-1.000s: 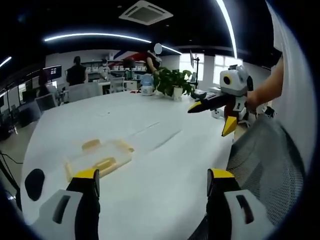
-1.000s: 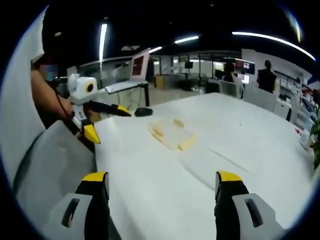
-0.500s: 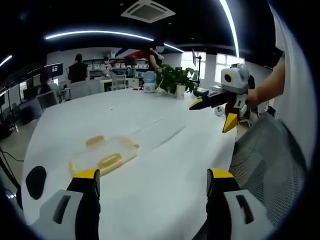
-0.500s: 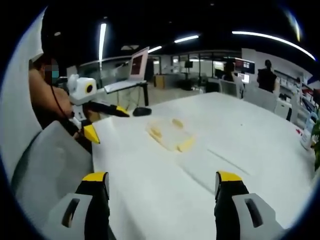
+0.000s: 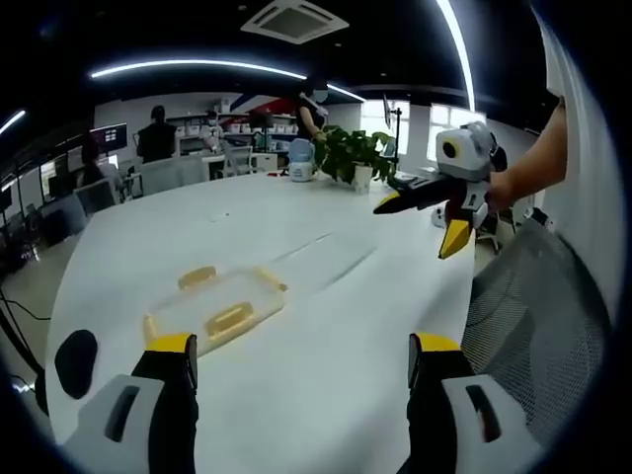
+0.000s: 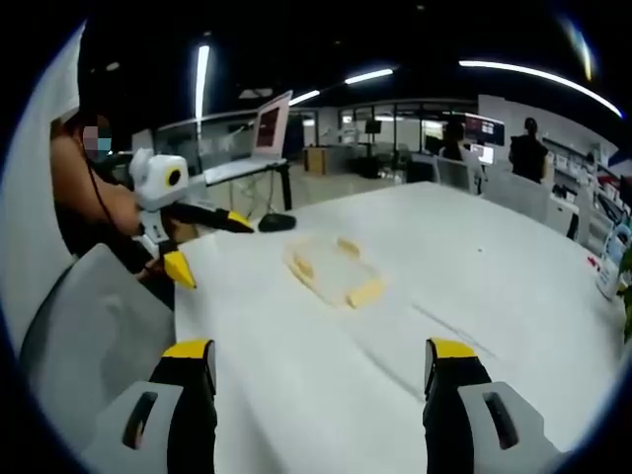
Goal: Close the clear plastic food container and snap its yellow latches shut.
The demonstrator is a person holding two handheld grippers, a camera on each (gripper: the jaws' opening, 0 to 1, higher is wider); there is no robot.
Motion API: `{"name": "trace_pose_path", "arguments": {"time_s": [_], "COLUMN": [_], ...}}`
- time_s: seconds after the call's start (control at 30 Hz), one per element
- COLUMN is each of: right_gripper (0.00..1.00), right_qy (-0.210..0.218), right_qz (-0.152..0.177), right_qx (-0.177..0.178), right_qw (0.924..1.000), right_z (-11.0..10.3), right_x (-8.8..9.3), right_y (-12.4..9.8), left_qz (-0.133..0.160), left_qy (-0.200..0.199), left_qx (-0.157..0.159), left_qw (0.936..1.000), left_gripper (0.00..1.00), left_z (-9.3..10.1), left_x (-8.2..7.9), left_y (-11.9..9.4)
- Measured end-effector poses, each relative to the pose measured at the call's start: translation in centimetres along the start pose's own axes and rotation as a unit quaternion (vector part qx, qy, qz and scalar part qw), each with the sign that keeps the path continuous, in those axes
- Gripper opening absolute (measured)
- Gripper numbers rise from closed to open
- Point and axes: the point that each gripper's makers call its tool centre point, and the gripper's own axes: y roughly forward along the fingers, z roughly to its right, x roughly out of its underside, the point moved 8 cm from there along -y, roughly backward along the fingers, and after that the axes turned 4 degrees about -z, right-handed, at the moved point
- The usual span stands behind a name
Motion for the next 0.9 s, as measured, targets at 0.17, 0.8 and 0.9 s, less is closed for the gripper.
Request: {"name": "trace_pose_path", "arguments": {"time_s": [0.17,0.8,0.9], "right_gripper": [0.88,0.87,0.87], "right_qy": [-0.003,-0.001,-0.002], "right_qz": [-0.002,-0.009,-0.01], "right_qx": [-0.001,-0.009,-0.009], "right_qw": [1.0,0.9999,0.9999], "right_z": [0.3,0.9,1.0], "right_x": [-0.3,-0.7,-0.8], "right_y": [0.3,1.6,1.8], "left_qz": [-0.003,-0.007,-0.01], "left_qy": [0.006,0.01,0.011], "left_qx": [0.004,-0.003,-0.001], "left_qw": [1.0,0.9999,0.9999], "left_gripper": [0.89,0.9,0.89], "left_z": [-0.4,-2.6,-2.8], "left_x": [0.0,-0.1,0.0], "left_y": [0.0,0.5,0.7]}}
